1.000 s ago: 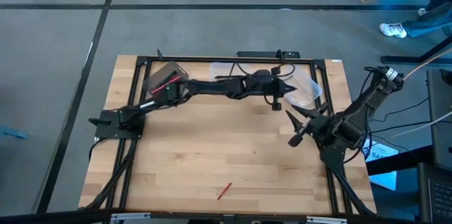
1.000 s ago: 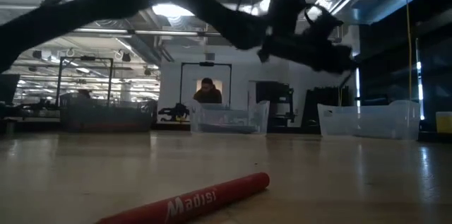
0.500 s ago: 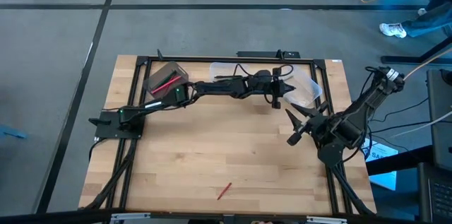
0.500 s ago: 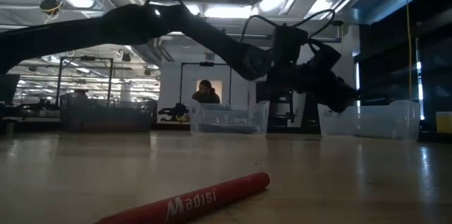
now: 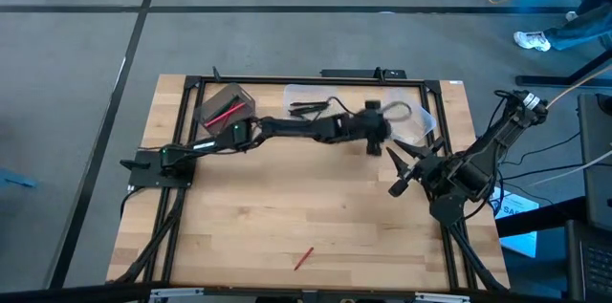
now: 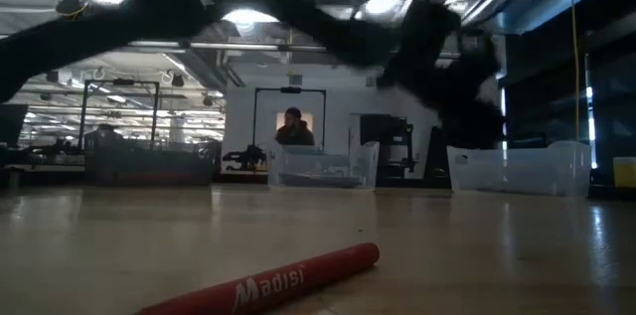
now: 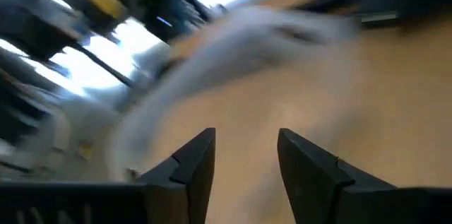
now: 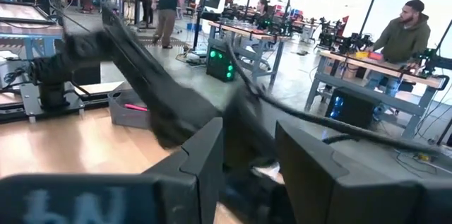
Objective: Sort crayons/erasers/pens/pencils in bins
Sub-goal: Put the red crayon into the right transparent bin
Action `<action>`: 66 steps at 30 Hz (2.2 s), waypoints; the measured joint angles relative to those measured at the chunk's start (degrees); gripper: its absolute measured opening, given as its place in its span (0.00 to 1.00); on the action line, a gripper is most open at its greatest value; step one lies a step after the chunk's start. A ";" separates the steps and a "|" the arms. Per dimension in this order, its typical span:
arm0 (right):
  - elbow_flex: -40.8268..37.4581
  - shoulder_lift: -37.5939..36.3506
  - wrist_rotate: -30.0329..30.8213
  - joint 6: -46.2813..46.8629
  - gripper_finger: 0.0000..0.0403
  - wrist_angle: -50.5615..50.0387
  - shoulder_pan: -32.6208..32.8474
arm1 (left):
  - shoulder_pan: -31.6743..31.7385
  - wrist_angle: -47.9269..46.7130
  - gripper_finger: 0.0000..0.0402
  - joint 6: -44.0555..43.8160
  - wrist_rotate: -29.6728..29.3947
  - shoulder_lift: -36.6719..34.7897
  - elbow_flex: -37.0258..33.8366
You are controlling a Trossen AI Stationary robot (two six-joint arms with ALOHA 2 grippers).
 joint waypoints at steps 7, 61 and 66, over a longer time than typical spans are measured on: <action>-0.06 -0.08 -0.02 -6.19 0.33 0.00 0.00 | -8.43 -29.14 0.36 -14.92 0.71 -7.48 -0.14; -0.59 -0.55 -10.18 4.80 0.33 -9.64 -1.51 | -39.71 -63.64 0.35 -98.57 4.96 -10.33 -6.24; -0.59 -0.45 -13.57 5.19 0.33 -9.11 -0.39 | -39.71 -58.21 0.35 -99.27 4.62 -10.69 -11.14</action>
